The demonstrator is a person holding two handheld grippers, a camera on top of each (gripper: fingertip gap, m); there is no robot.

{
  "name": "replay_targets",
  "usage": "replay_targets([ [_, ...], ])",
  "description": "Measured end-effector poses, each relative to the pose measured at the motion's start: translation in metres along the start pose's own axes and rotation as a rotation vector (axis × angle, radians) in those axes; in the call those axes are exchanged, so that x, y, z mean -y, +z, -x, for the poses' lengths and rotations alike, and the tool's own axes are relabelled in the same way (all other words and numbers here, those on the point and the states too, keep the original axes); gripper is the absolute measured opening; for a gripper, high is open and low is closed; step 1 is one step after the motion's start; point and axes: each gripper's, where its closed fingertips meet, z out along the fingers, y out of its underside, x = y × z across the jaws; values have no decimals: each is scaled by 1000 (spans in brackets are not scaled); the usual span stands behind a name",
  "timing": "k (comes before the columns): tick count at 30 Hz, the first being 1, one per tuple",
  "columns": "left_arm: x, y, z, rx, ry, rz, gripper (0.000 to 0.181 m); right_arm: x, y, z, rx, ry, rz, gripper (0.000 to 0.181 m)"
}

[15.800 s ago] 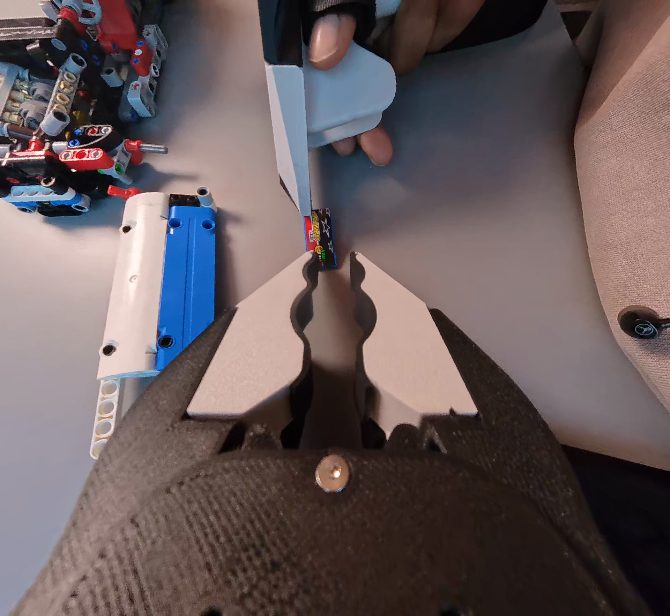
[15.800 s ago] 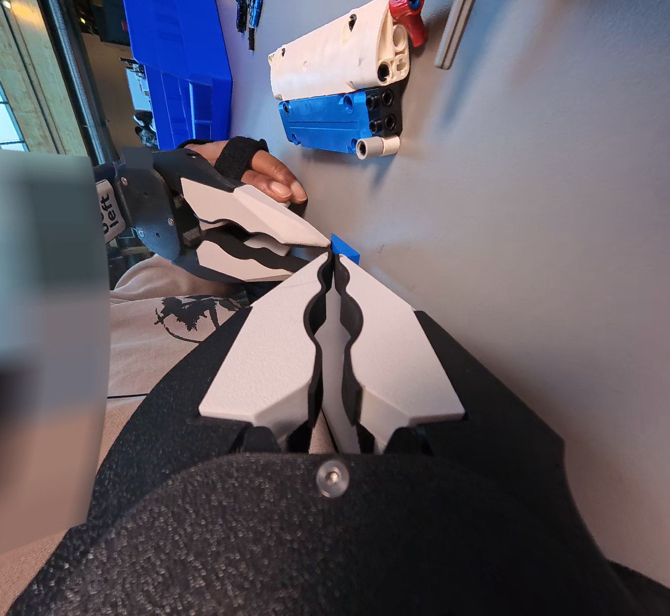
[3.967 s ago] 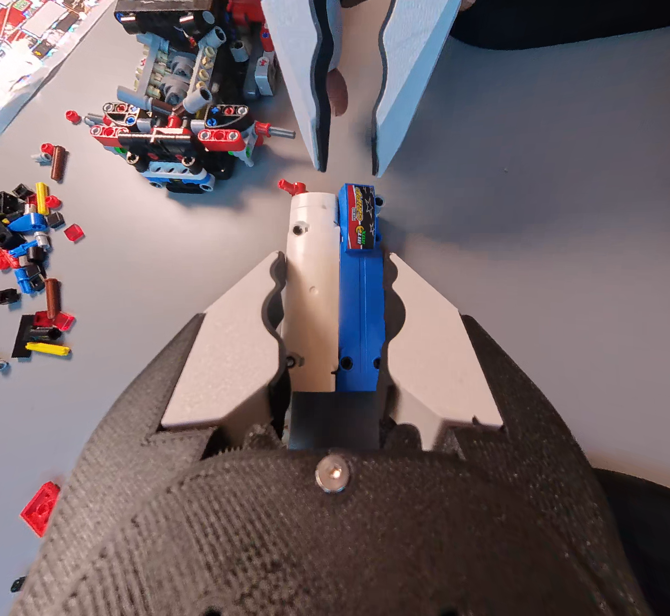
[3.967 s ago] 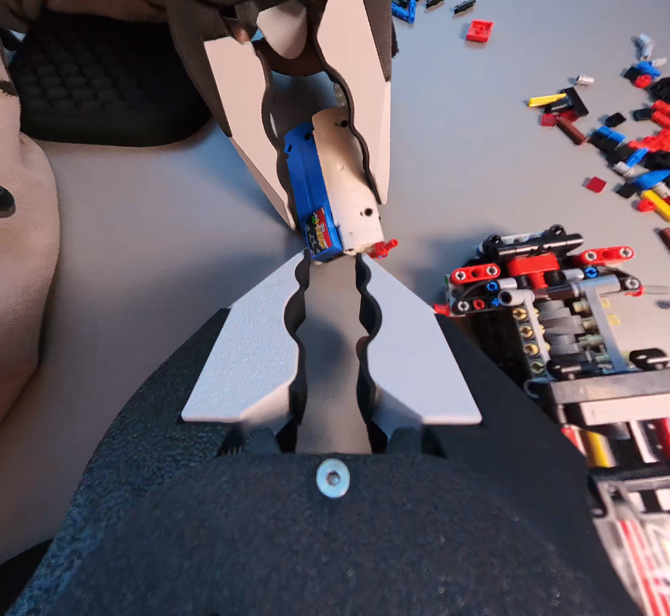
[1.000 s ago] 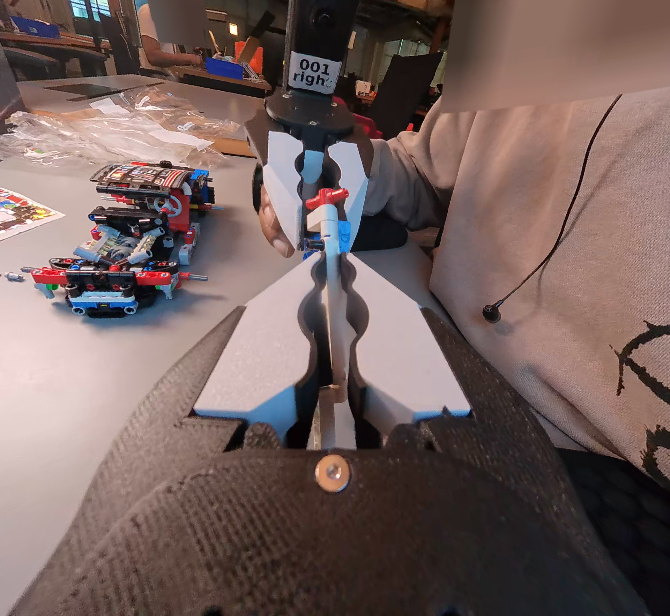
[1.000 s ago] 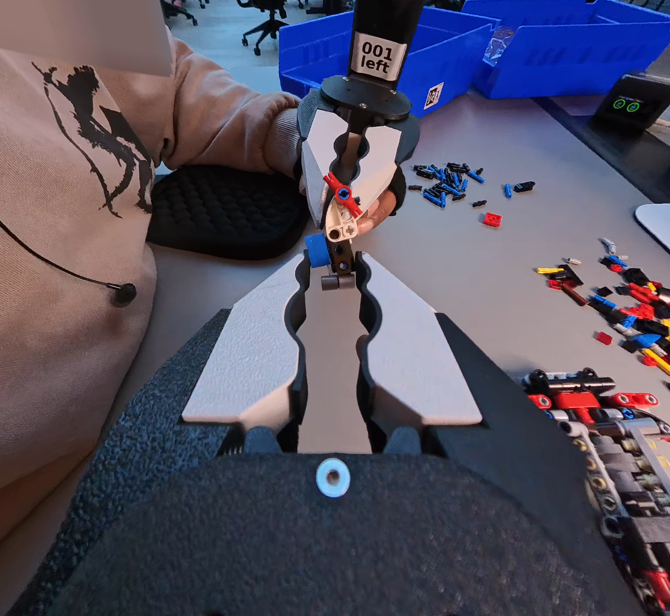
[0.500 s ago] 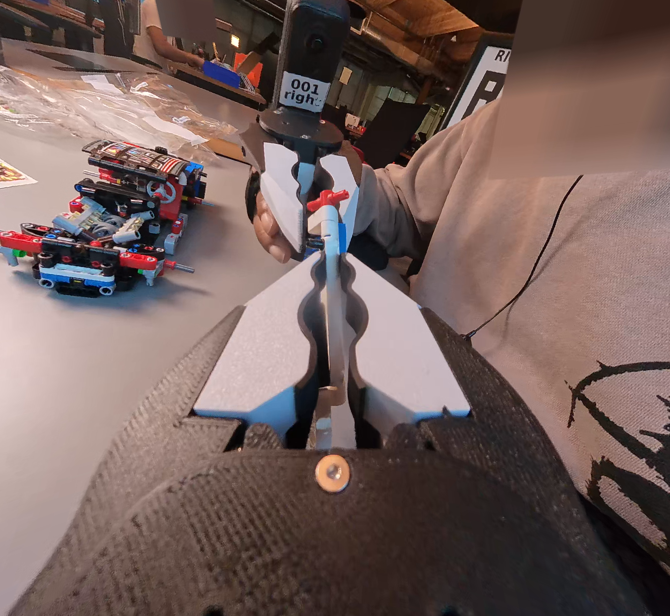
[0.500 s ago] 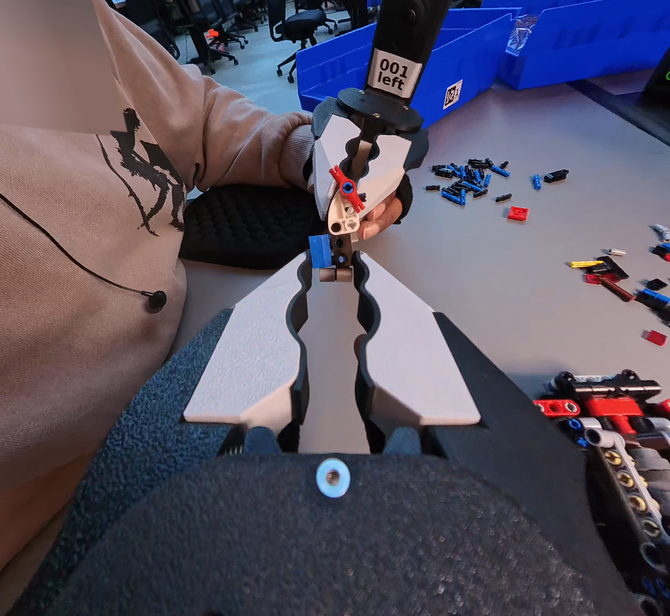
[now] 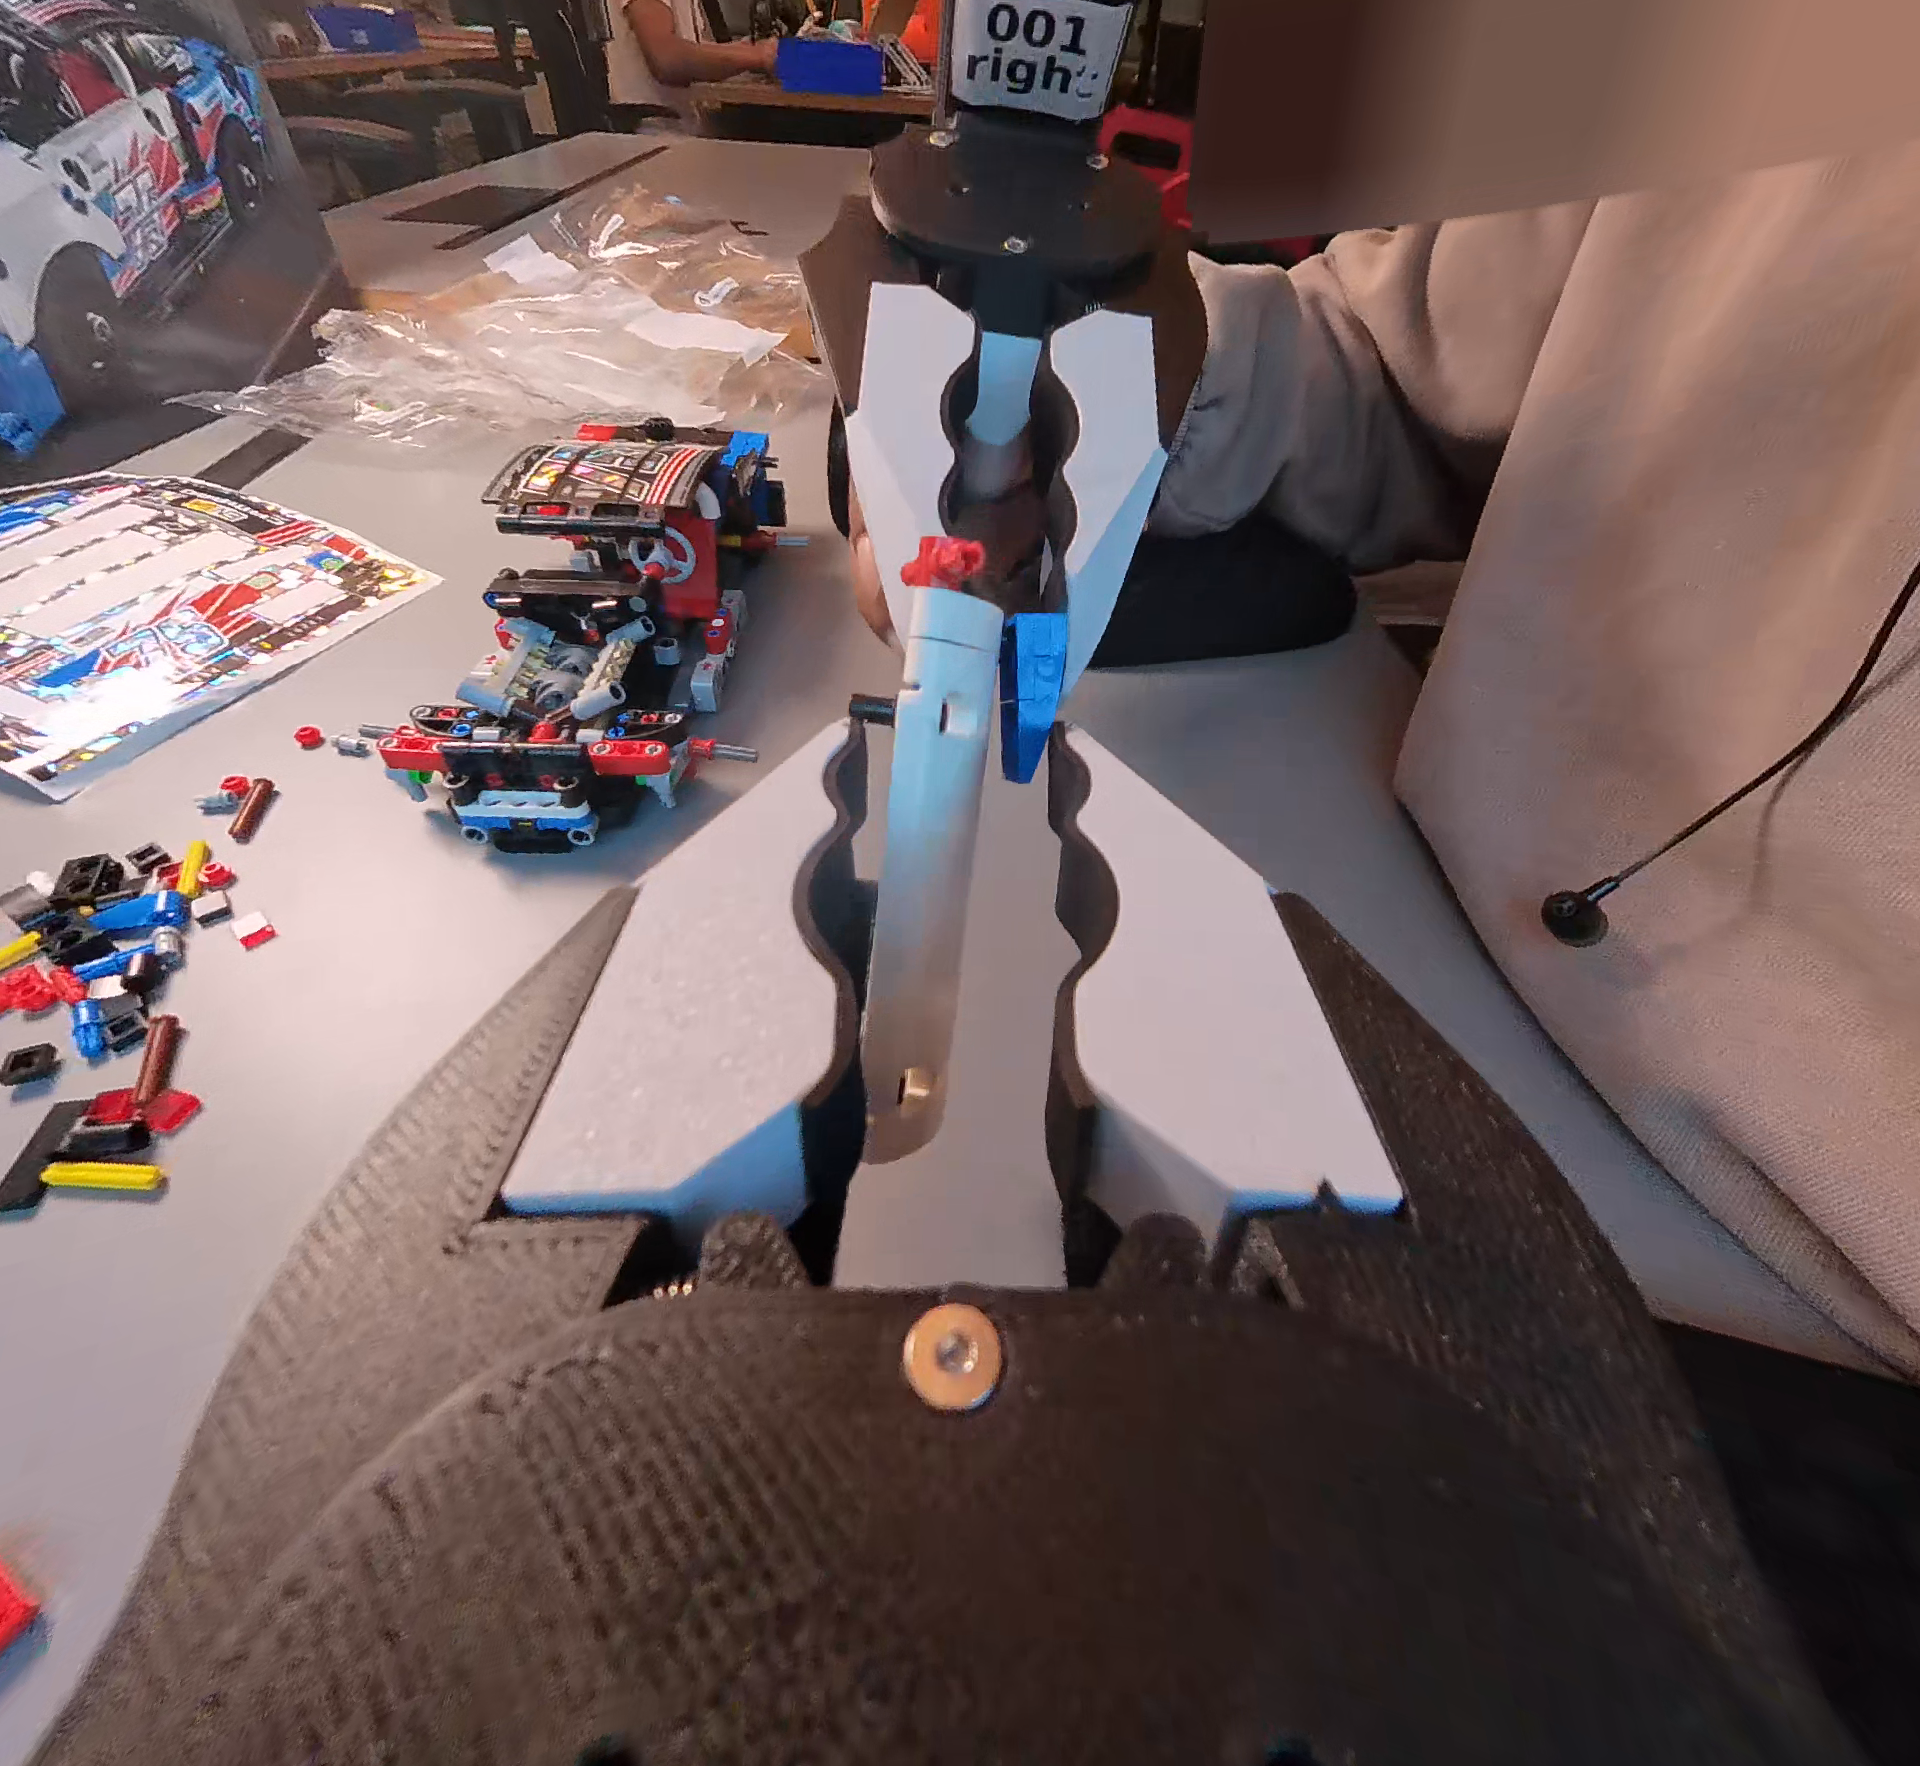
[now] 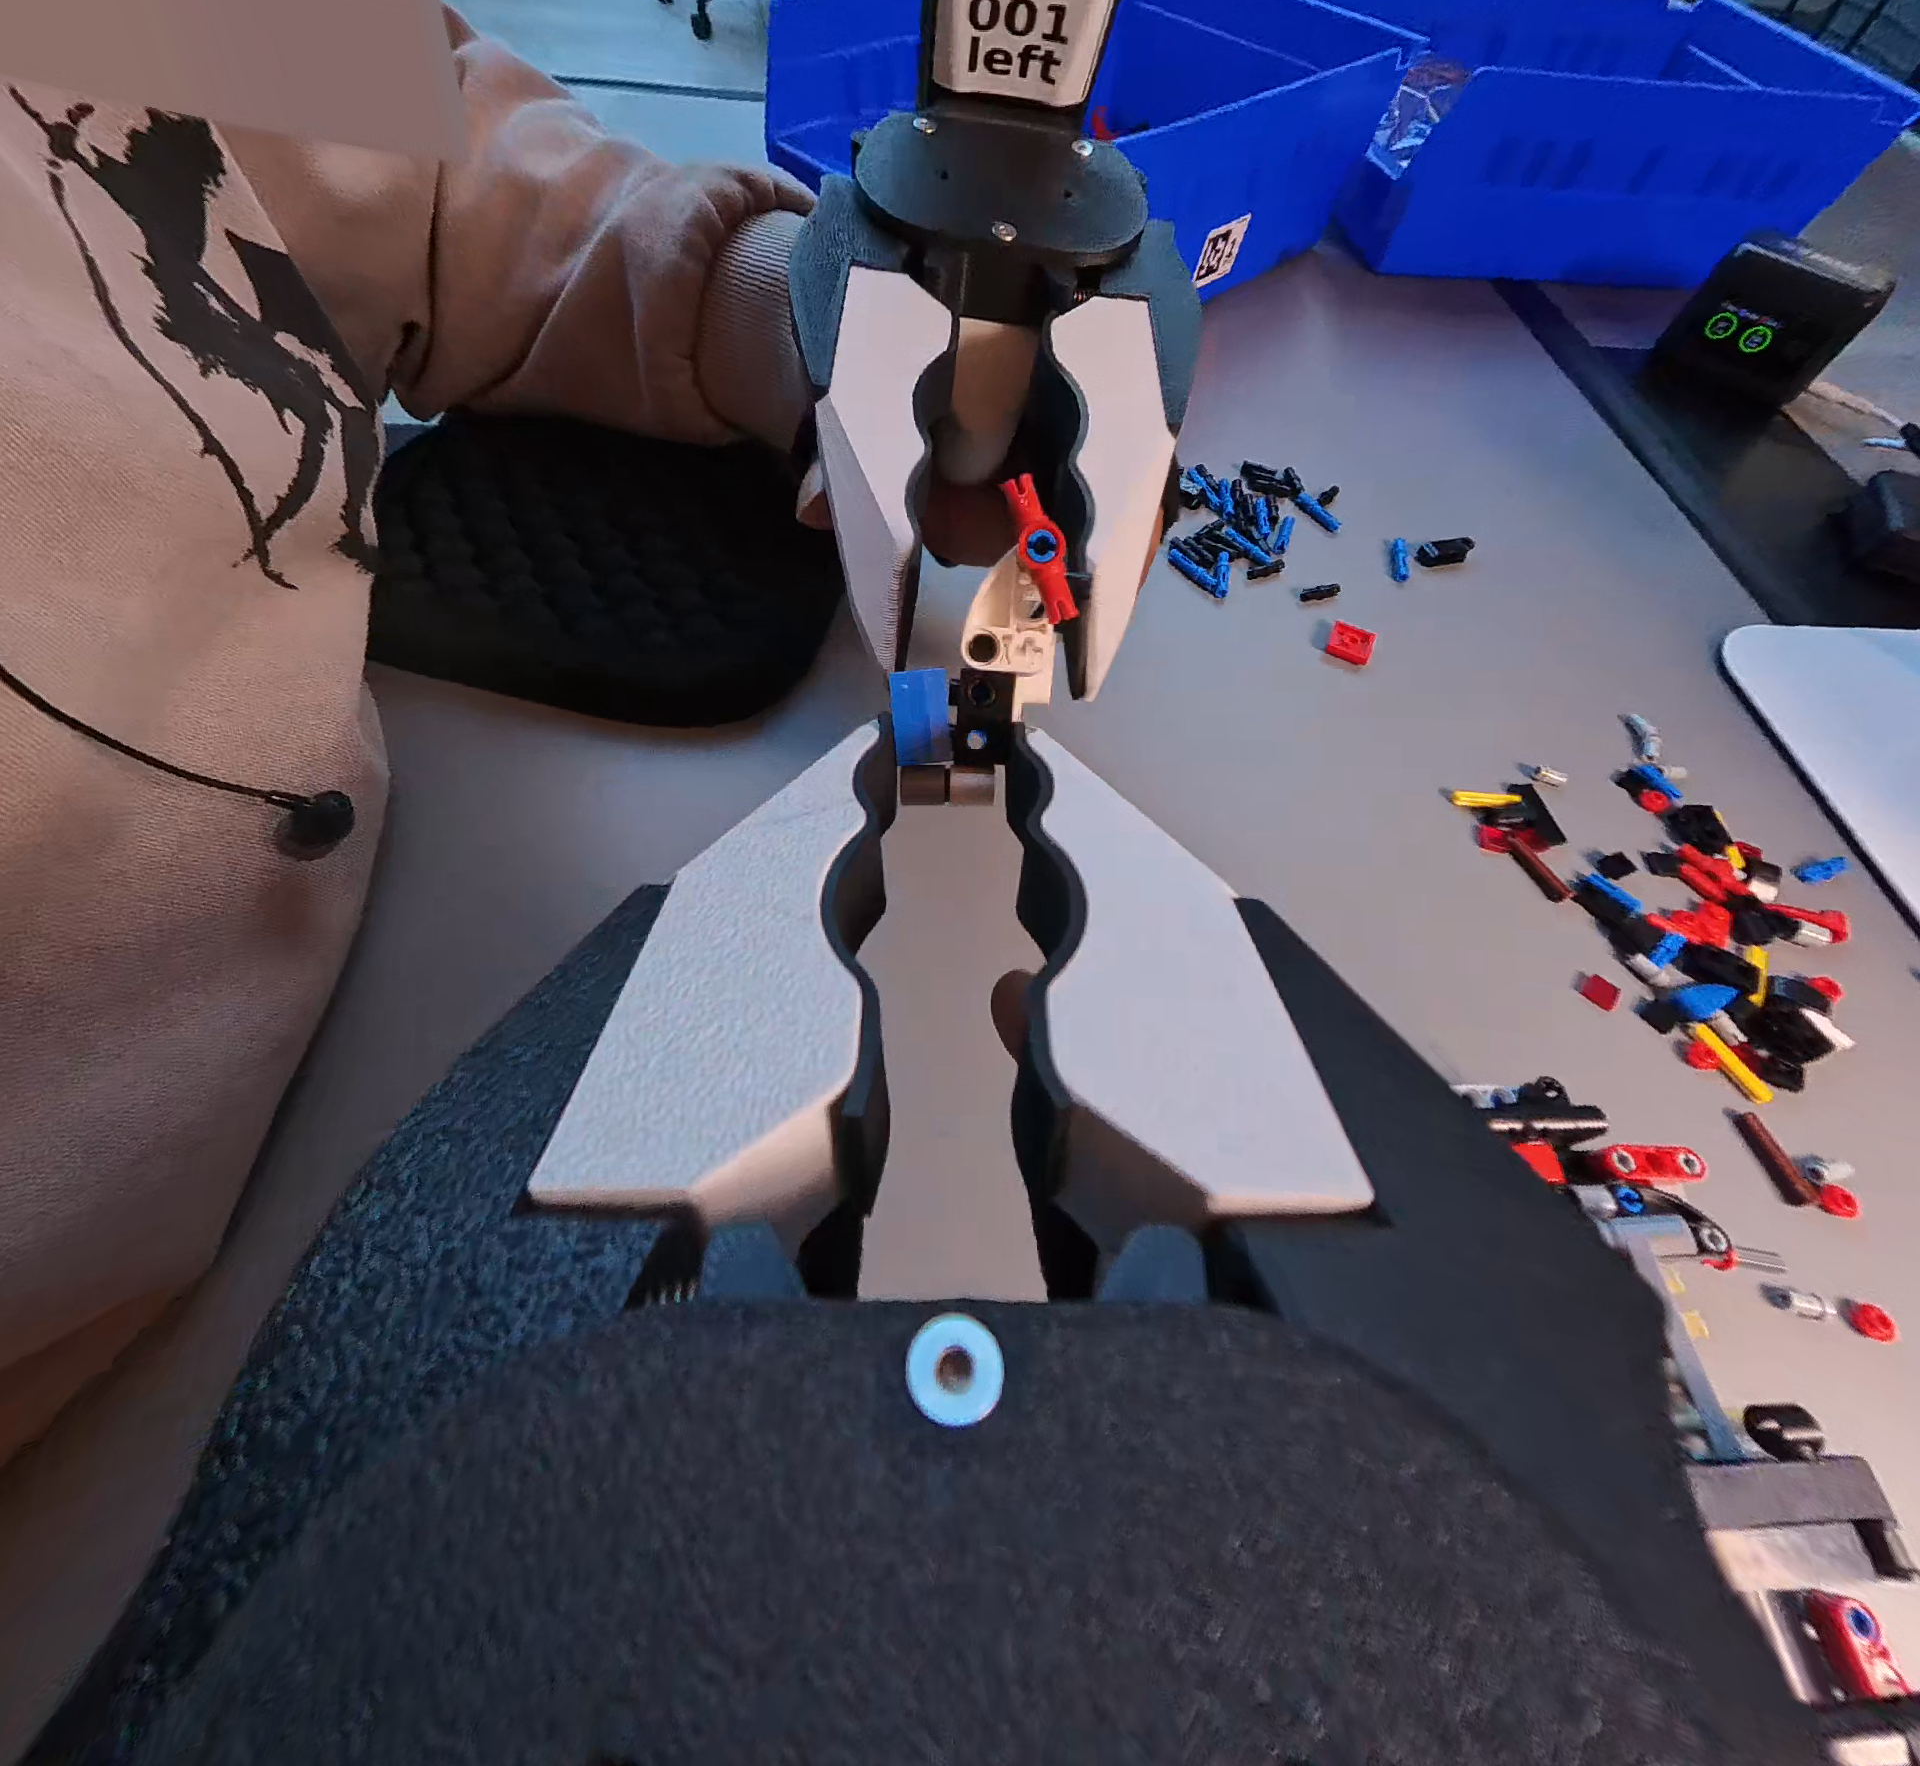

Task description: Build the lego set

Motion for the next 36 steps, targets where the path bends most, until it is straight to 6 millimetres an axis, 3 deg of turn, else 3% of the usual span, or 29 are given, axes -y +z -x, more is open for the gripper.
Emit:
replay_targets([
  [14,-5,-2,-12,19,149,14,20,1,4,8,-16,-103,-3,18],
  [20,-16,7,-18,57,330,107,16,4,11,15,-26,-170,15,18],
  [29,-26,10,-22,23,363,122,12,-2,11,25,32,-199,60,24],
  [36,-26,11,-26,23,380,122,12,-1,11,26,48,-249,83,17],
])
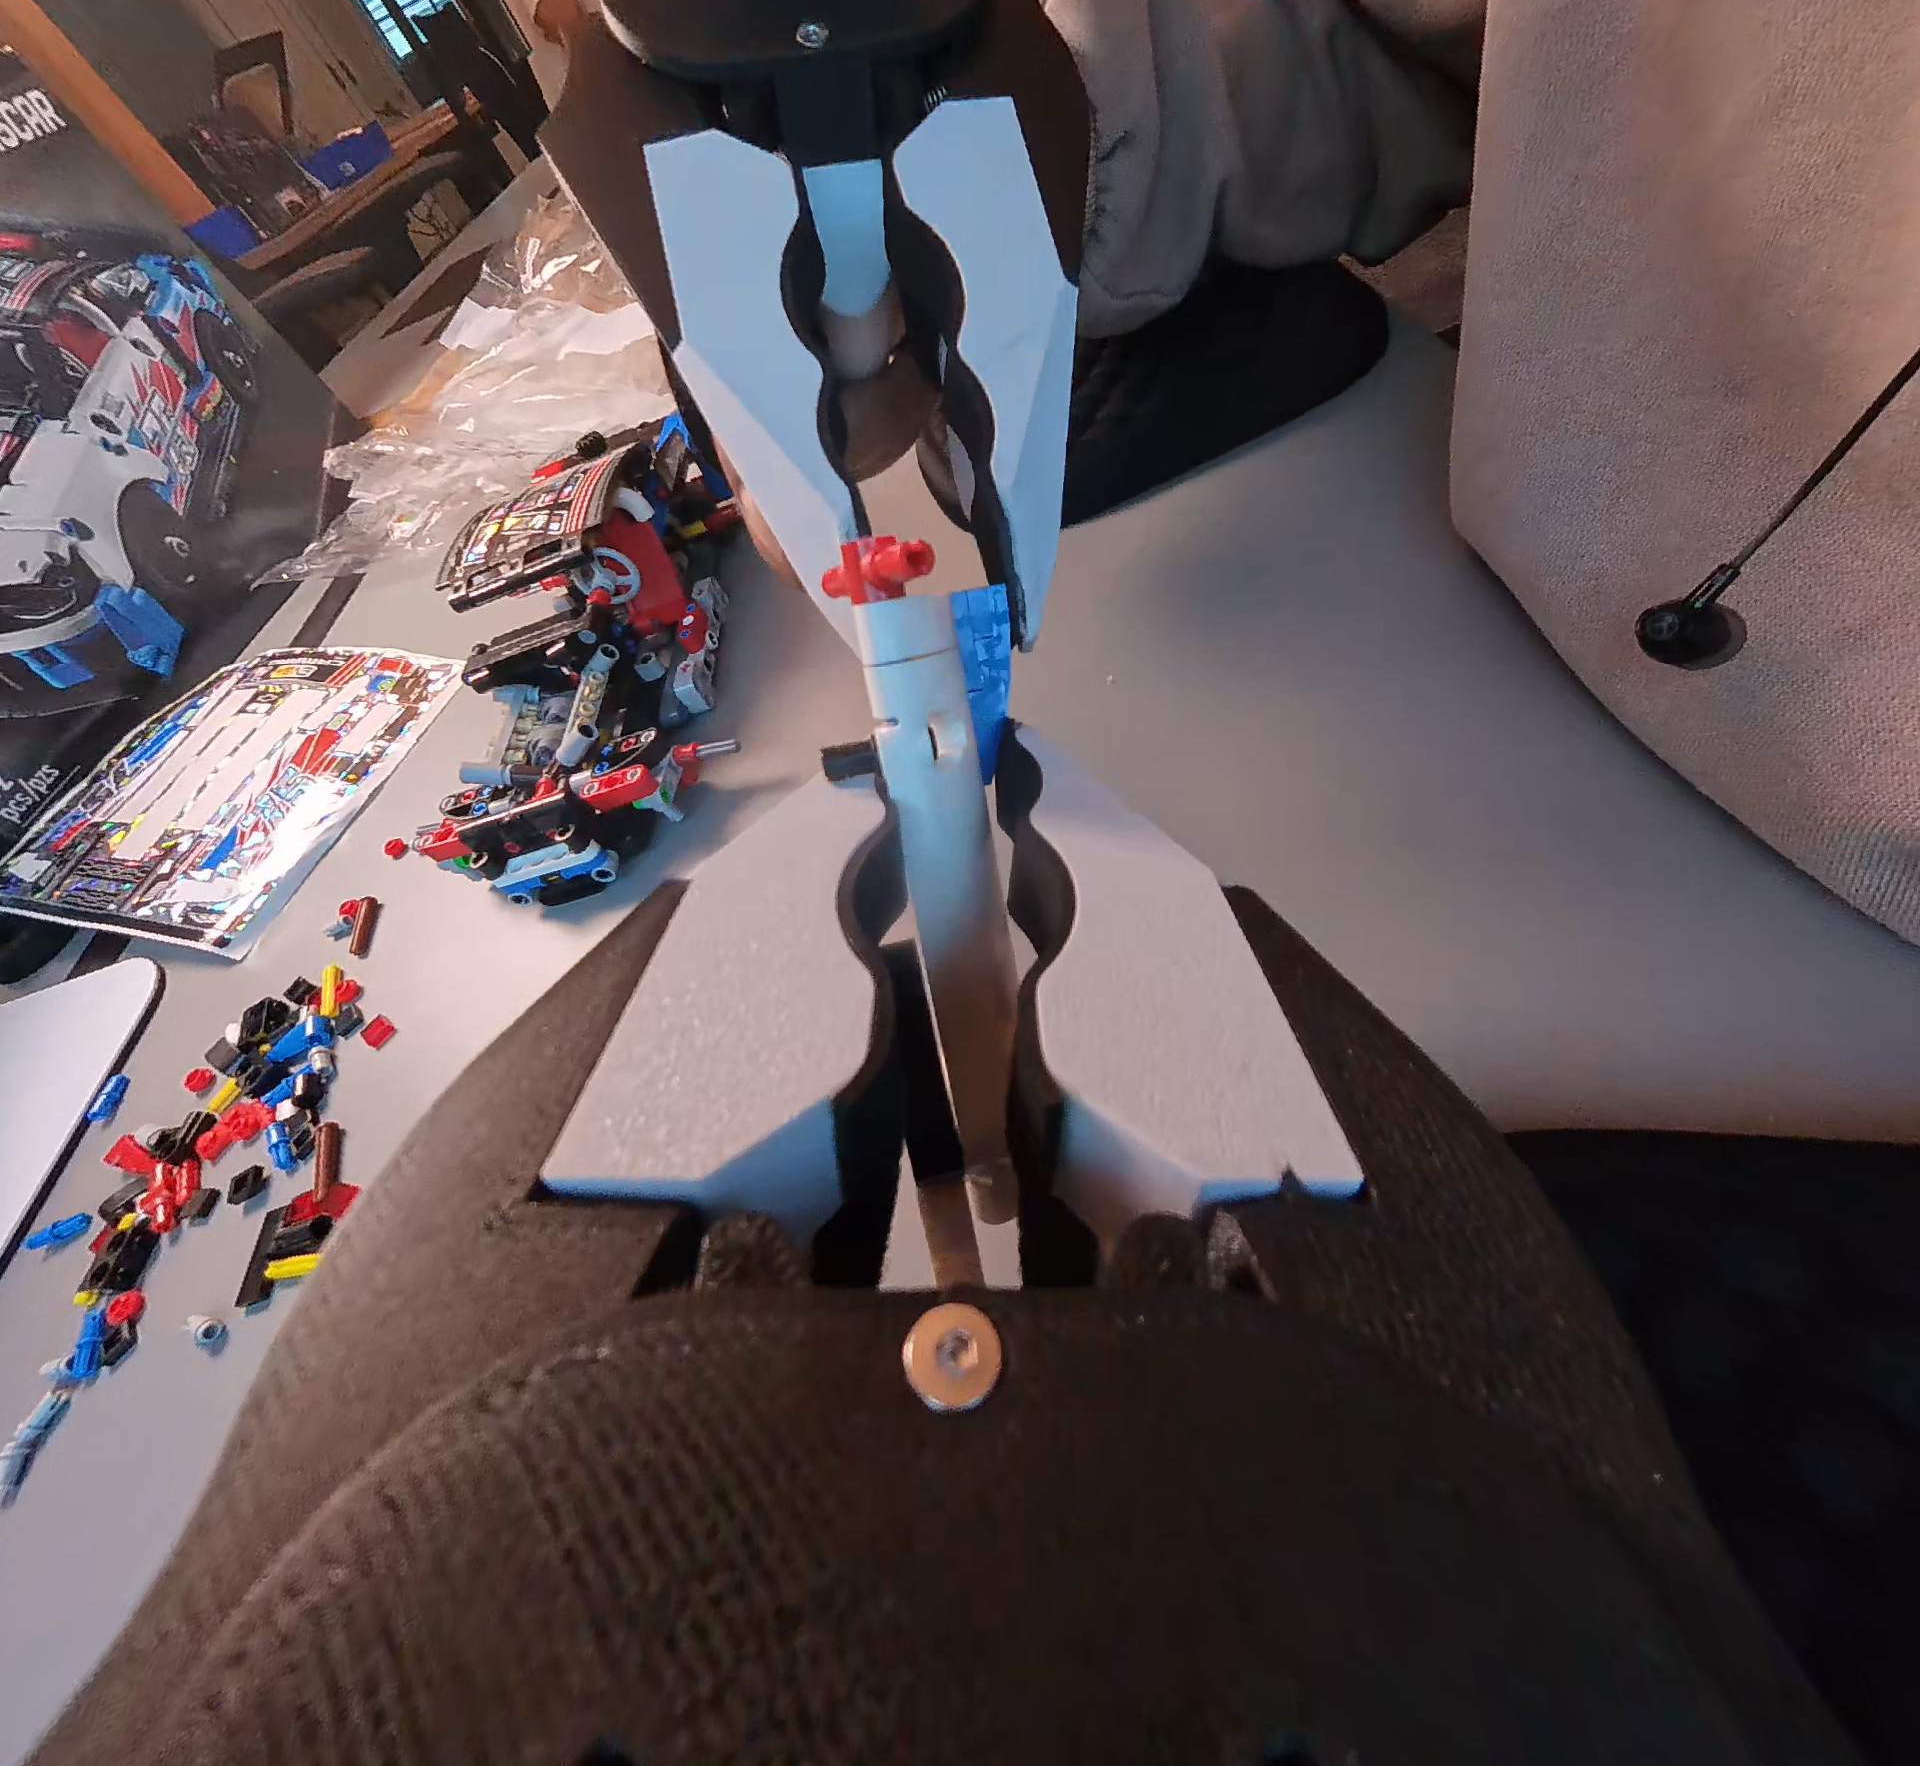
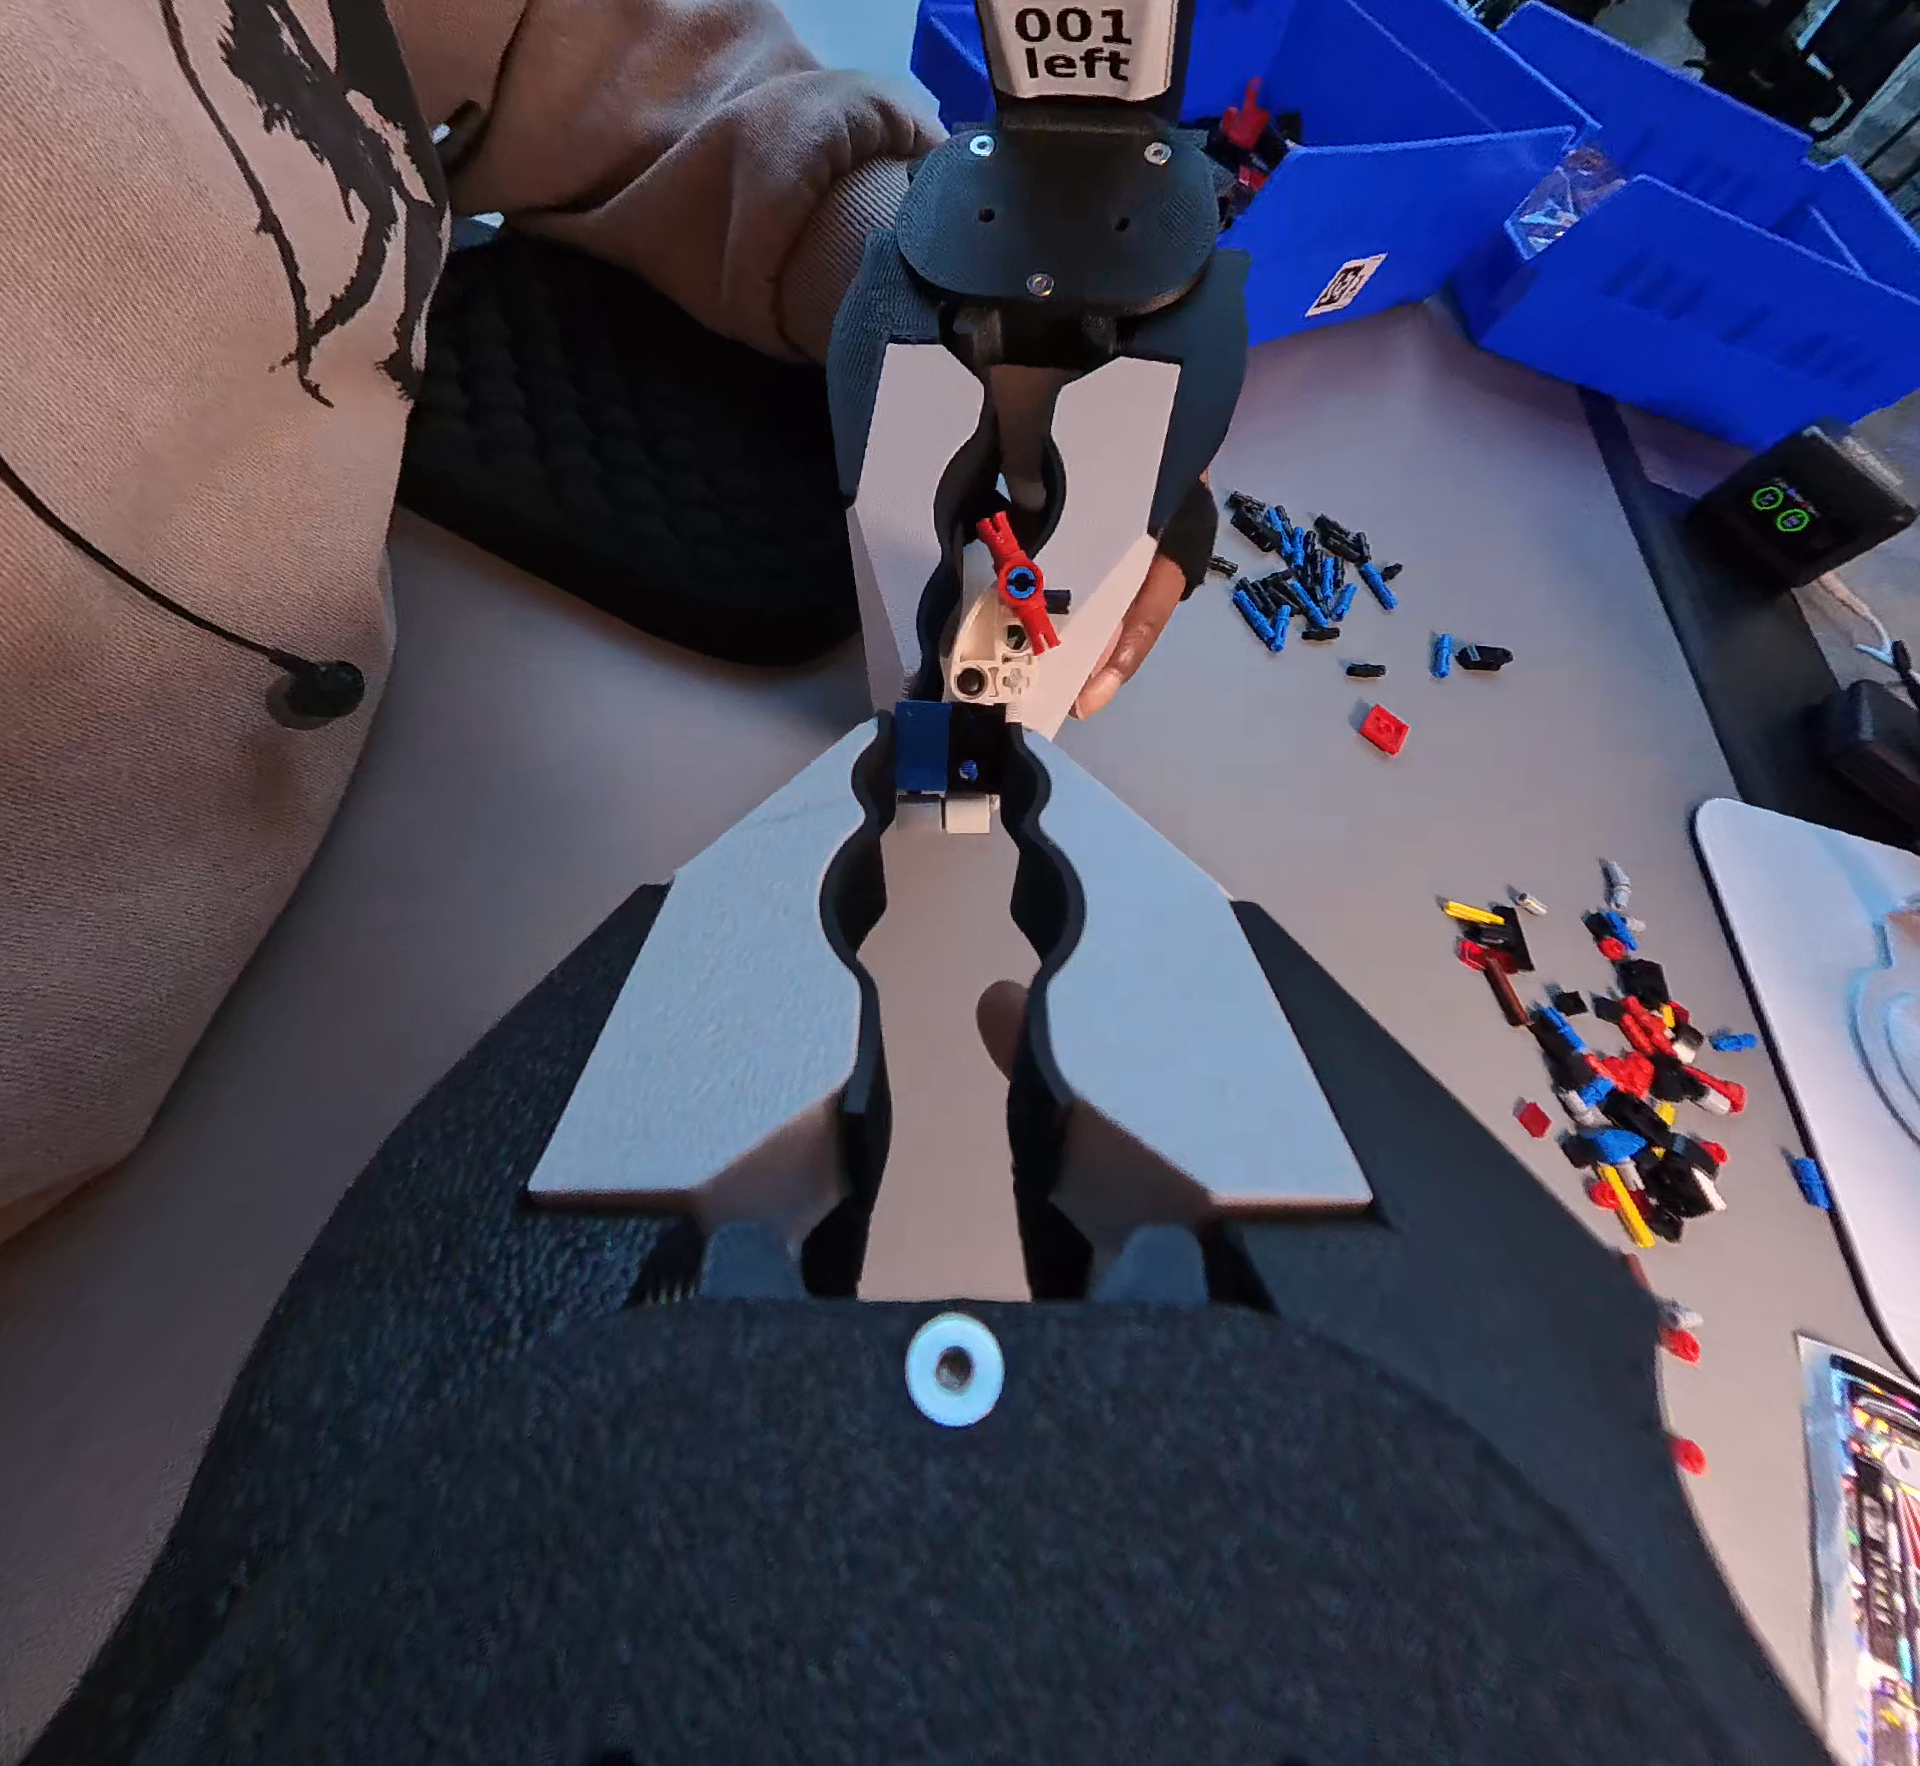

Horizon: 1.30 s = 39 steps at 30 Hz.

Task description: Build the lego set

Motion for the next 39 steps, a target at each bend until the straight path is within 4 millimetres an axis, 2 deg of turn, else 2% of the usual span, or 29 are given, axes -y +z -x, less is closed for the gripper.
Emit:
replay_targets([
  [10,-7,-1,0,55,23,27,11,-6,5,1,-13,33,39,17],
  [13,7,-5,2,35,-56,-86,11,10,-3,-3,-37,31,-98,20],
  [15,15,-10,4,23,-93,-143,12,18,-12,-4,5,75,-174,30],
  [17,21,-13,3,7,-124,-198,12,24,-21,-4,51,122,-254,28],
  [21,35,-15,1,-18,-150,-279,12,24,-21,-2,94,164,-292,13],
  [39,43,-15,4,61,-62,-281,12,35,-24,-4,15,196,-276,13],
])
